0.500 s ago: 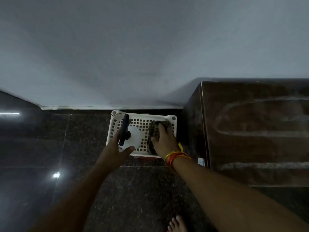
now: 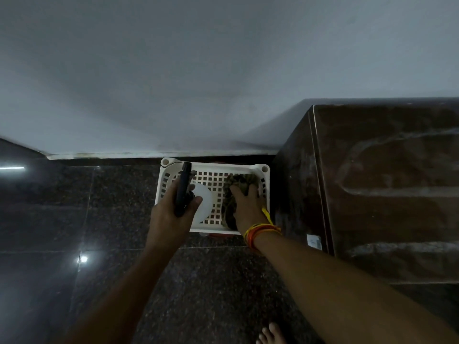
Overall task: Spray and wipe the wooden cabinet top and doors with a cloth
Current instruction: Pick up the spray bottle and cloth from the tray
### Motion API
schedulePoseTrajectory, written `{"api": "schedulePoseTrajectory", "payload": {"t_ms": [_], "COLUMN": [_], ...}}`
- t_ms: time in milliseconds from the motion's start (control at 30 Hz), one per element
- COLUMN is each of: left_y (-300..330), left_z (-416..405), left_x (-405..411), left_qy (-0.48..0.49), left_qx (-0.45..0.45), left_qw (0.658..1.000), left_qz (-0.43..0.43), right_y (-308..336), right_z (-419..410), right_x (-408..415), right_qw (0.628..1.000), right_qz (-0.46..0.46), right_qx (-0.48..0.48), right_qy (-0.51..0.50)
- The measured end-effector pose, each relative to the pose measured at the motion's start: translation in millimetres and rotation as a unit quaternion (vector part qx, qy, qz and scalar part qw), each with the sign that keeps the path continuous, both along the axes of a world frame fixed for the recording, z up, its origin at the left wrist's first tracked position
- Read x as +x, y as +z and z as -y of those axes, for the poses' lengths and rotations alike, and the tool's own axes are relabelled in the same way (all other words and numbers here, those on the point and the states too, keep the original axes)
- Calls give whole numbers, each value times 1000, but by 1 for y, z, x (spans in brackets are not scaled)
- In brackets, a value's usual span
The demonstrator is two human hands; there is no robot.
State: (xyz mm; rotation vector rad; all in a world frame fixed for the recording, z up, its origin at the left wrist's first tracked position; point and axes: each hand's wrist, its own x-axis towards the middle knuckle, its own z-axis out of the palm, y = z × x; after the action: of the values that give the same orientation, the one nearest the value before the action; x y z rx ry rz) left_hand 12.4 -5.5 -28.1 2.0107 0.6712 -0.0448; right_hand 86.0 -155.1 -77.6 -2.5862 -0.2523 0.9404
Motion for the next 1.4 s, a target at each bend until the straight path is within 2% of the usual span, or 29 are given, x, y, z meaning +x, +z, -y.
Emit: {"api": "schedulePoseTrajectory", "payload": {"t_ms": [100,233,600,800,1167,1400], "left_y": [5,17,89,110,147,153], "left_z": [0,2,24,52,154,217], "left_x": [0,-1,6,9,13,21], "left_qy": [6,24,82,93,53,61], "left_qx": [18,21,-7,48,-4,-54], "left_qw": [1000,999,993,988,989,988], "left_qz": [10,23,80,109,141,128], "right_y": [3,17,103,151,185,200], "right_z": [2,4,17,46,143,220], "right_x": [1,1,14,26,48,65], "right_qw": [999,997,970,959,938,936], "right_qz": [22,67,143,120,220,233], "right_qx": [37,46,176,222,238,210], "right_qy": [-26,-8,-85,-129,-122,-162]}}
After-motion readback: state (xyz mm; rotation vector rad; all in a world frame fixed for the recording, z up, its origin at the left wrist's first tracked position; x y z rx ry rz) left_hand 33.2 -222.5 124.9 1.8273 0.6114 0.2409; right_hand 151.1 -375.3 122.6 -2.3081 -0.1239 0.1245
